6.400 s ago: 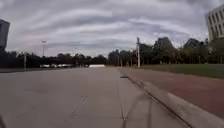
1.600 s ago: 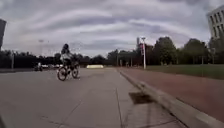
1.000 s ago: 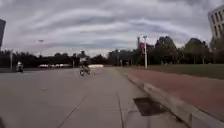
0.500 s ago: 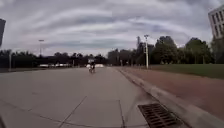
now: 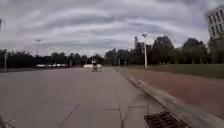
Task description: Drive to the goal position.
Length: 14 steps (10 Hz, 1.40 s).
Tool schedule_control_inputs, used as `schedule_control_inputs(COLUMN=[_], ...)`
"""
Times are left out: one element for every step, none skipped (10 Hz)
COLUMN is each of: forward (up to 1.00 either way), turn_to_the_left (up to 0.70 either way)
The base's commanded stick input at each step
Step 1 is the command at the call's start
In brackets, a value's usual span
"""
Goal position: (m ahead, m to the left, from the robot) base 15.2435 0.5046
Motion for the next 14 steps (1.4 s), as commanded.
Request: schedule_control_inputs(forward=[0.7, 0.7, 0.7, 0.7, 0.7, 0.7, 0.7, 0.7, 0.7, 0.7, 0.7, 0.7, 0.7, 0.7], turn_to_the_left=[0.0, 0.0, 0.0, 0.0, 0.0, 0.0, 0.0, 0.0, 0.0, 0.0, 0.0, 0.0, 0.0, 0.0])
